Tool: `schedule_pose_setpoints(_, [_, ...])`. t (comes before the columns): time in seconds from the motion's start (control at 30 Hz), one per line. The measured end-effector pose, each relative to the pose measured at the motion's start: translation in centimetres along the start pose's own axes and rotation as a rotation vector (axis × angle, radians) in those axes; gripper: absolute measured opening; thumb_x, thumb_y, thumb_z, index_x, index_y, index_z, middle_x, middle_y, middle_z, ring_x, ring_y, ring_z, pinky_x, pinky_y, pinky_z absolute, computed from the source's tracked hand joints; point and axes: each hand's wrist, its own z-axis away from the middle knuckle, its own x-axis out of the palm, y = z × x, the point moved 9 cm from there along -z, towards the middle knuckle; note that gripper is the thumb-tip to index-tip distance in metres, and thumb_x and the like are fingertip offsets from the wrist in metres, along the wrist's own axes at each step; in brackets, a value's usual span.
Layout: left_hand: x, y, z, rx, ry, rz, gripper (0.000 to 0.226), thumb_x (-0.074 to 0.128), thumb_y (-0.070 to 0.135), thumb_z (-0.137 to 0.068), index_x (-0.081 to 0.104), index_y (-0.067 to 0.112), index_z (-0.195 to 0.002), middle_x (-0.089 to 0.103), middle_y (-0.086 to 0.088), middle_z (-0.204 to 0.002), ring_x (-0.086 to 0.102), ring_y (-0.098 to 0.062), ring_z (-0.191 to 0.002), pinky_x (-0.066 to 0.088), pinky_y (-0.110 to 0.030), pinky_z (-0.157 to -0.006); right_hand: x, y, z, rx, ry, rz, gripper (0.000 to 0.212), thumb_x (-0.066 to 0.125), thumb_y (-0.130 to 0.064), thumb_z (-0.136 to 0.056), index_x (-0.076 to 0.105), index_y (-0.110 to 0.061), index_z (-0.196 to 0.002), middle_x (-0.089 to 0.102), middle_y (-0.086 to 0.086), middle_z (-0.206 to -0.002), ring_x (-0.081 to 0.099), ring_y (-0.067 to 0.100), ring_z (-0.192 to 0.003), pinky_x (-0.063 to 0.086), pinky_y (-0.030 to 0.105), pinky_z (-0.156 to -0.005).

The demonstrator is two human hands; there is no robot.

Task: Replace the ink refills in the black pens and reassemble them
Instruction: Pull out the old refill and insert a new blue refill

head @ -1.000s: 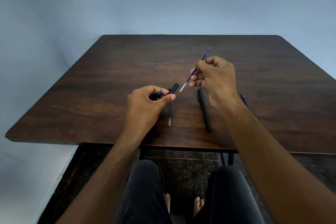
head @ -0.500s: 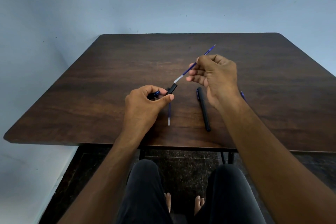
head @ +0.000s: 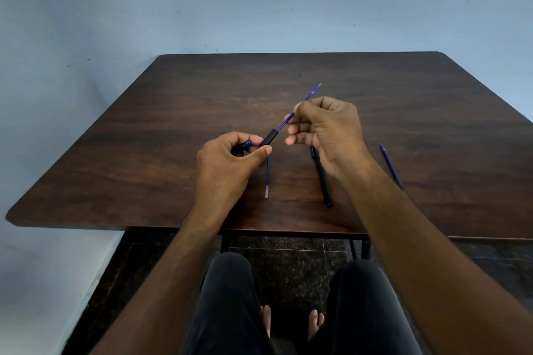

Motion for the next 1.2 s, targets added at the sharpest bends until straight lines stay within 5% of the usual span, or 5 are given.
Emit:
schedule_pose_setpoints(0.33, [0.0, 0.4, -0.1, 0.061, 0.008, -0.029, 0.016, 0.082, 0.028, -0.080, 0.075, 0.028, -0.095, 0.074, 0.013, -0.085, 0.069, 0.000, -0.079, 0.051, -0.011, -0.071, 1.8, 1.2, 0.7, 0.097, -0.239, 0.164, 0.011, 0.072, -0.001, -0.087, 0.069, 0.008, -0.091, 0.064, 0.019, -0.077, 0.060, 0.019, -0.056, 0.054, 0.032, -0.049])
schedule_pose_setpoints(0.7, [-0.3, 0.8, -0.2, 0.081, 0.025, -0.110, 0.017, 0.083, 0.029, -0.078, 0.073, 0.033, -0.092, 0.072, 0.016, -0.085, 0.068, -0.002, -0.082, 0.056, -0.020, -0.076, 0.3, 0.3, 0.0, -0.013, -0.120, 0.096, 0.018, 0.079, -0.010, -0.085, 0.071, 0.006, -0.087, 0.069, 0.014, -0.070, 0.062, 0.021, -0.057, 0.052, 0.031, -0.049])
schedule_pose_setpoints(0.83, [-0.7, 1.2, -0.3, 0.092, 0.043, -0.129, 0.019, 0.084, 0.027, -0.077, 0.071, 0.036, -0.087, 0.070, 0.018, -0.080, 0.067, -0.002, -0.078, 0.049, -0.008, -0.070, 0.6, 0.1, 0.0, -0.019, -0.111, 0.119, 0.022, 0.080, -0.010, -0.084, 0.070, 0.009, -0.086, 0.065, 0.012, -0.064, 0.057, 0.020, -0.050, 0.048, 0.029, -0.044])
schedule_pose_setpoints(1.2, [-0.8, 1.2, -0.1, 0.109, 0.044, -0.181, 0.020, 0.083, 0.027, -0.077, 0.069, 0.036, -0.089, 0.065, 0.024, -0.077, 0.060, 0.012, -0.073, 0.045, -0.003, -0.068, 0.9, 0.5, 0.0, -0.028, -0.099, 0.127, 0.019, 0.079, -0.010, -0.085, 0.069, 0.005, -0.085, 0.065, 0.009, -0.062, 0.057, 0.019, -0.048, 0.045, 0.027, -0.043])
